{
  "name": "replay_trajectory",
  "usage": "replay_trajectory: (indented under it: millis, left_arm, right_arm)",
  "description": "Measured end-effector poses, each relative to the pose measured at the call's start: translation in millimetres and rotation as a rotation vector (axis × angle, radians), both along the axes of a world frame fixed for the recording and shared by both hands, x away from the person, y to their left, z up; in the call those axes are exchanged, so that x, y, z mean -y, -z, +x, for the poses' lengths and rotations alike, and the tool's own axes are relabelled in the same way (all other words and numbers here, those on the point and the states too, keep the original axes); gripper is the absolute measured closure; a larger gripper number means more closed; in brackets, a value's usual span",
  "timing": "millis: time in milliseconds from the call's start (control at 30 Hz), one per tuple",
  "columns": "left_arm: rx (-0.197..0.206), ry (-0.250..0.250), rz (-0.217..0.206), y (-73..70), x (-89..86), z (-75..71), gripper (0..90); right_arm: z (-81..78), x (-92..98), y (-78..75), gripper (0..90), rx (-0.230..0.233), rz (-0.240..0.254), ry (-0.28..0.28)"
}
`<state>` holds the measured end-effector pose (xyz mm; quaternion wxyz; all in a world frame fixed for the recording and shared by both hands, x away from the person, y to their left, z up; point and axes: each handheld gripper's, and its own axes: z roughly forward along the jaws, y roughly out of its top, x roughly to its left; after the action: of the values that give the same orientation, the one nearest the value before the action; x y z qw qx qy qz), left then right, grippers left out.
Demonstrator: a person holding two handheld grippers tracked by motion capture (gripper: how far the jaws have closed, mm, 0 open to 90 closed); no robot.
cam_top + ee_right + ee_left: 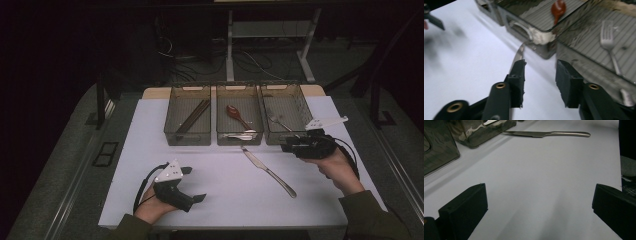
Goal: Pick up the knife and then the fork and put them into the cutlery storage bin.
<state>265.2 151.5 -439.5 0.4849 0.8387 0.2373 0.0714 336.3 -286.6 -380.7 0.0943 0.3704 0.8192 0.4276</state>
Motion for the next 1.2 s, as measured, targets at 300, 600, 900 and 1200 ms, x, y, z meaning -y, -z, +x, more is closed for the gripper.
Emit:
replay_trajectory:
  millis: [300,600,900,1200]
  left_arm:
    - [0.002,-0.002,-0.002,0.0,-0.6,-0.2,0.0]
    - [0.001,-0.003,0.000,-0.1,-0.9,-0.3,0.0]
    - [0.003,-0.001,0.001,-0.2,-0.8,-0.3,0.0]
    - [0.004,-0.001,0.001,-0.2,-0.7,-0.5,0.0]
  right_arm:
    - [-24.3,-11.8,10.7,79.2,-0.027,-0.031,-0.081]
    - [-45.6,-19.3,19.6,87.6,-0.057,-0.056,-0.160]
    - [-66.7,-23.2,35.5,88.9,-0.103,-0.107,-0.198]
    - [-76.4,-24.2,50.1,89.0,-0.136,-0.207,-0.206]
